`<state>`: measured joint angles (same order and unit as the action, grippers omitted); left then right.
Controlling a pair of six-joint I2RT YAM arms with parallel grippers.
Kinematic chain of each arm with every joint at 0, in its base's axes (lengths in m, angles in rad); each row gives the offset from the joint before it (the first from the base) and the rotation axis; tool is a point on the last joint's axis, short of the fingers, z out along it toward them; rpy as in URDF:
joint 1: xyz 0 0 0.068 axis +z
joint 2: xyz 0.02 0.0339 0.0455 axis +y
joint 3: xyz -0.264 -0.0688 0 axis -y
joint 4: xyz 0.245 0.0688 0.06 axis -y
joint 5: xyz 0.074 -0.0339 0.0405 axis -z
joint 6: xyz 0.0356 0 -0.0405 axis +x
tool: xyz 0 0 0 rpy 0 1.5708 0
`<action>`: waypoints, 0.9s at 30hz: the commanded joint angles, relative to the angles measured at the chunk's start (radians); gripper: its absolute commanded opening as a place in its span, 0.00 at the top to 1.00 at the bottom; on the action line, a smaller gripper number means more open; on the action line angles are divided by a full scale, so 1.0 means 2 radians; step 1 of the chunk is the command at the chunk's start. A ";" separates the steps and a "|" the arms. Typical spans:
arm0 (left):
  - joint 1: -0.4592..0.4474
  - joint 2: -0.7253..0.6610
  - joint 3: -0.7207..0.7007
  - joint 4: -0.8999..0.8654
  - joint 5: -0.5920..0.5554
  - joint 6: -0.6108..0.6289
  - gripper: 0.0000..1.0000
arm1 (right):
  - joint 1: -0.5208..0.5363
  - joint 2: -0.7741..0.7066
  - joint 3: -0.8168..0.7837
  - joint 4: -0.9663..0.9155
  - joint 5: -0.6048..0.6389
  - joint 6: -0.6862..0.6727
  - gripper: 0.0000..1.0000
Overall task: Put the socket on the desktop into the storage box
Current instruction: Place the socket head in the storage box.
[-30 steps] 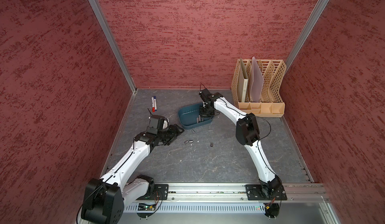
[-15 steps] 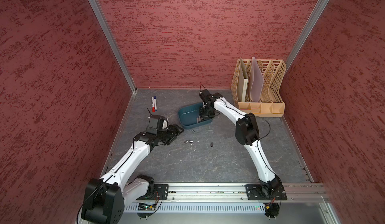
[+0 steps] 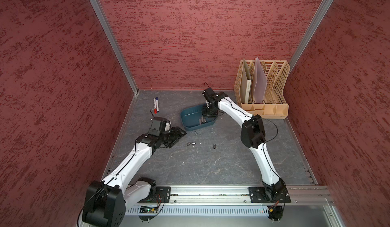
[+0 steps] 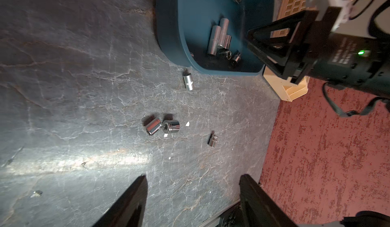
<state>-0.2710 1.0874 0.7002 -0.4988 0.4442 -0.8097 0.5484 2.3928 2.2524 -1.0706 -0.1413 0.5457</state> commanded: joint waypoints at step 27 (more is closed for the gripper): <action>-0.144 0.052 -0.015 0.040 -0.063 -0.003 0.28 | 0.041 -0.338 -0.459 0.137 0.030 0.033 0.55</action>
<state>-0.5449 1.1820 0.6971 -0.4610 0.3450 -0.8074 0.6144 1.7432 1.3735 -0.8482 -0.1040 0.5900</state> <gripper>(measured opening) 0.720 0.445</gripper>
